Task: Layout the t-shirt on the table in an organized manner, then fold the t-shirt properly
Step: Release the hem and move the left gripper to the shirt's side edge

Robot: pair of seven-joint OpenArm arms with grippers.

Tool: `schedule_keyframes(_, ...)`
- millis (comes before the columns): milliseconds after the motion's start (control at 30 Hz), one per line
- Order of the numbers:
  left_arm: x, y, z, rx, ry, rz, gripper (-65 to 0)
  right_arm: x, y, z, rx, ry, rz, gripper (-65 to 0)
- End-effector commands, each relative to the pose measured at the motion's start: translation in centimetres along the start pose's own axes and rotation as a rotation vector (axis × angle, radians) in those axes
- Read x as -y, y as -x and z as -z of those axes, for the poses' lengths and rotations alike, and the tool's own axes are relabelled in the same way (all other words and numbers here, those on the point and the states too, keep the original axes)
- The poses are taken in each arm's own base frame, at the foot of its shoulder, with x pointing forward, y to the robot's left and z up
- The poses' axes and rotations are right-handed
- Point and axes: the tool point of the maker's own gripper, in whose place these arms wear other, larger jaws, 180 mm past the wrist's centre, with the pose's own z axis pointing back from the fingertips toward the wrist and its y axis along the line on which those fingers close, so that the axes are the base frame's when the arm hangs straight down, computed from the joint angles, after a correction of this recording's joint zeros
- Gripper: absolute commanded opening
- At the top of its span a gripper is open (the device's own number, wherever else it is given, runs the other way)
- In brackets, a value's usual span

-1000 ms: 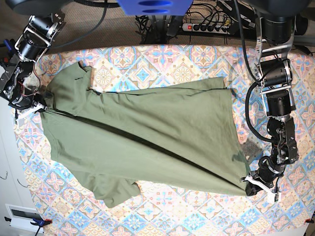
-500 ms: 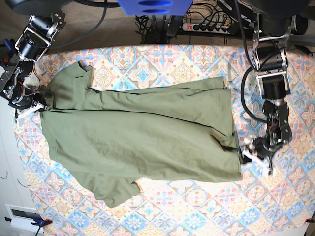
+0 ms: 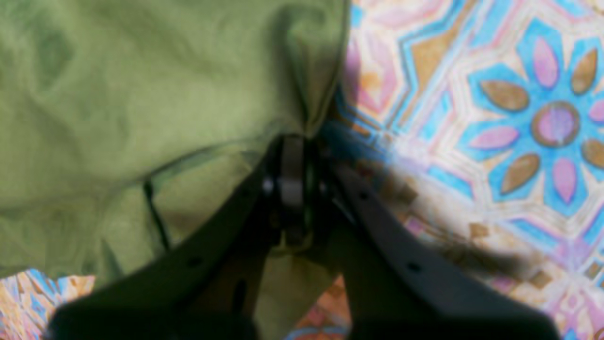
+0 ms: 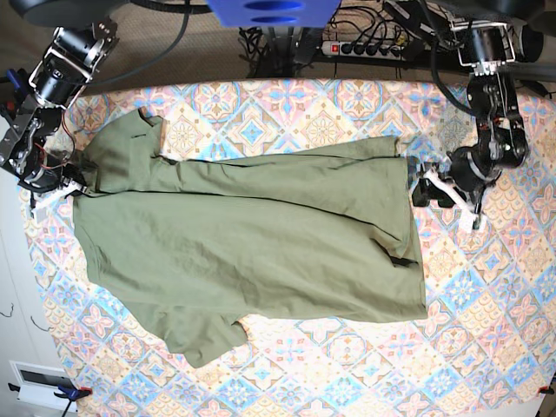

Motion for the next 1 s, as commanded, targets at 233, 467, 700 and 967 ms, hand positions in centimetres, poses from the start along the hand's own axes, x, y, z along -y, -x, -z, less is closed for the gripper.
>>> schedule_keyframes(233,1.6,2.0,-0.6,-0.011,0.024,-0.003,-32.2,0.3,-2.3,-1.1,0.058,0.008,-0.018,-62.8)
schedule_keyframes(467,3.5,3.9,0.1,-0.051,0.074,-0.02,-32.4,0.3,-2.3,-1.1,0.058,0.007,-0.018,-62.8)
schedule_keyframes(700,6.6,5.3,1.2,-0.102,0.152,0.02,-47.0,0.3,-2.3,-1.1,0.058,0.007,-0.018,-62.8)
schedule_keyframes(967,8.3,5.0,0.9,-0.087,0.234,0.124,-65.0,0.3,-2.3,-1.1,0.059,0.007,-0.018,-62.8)
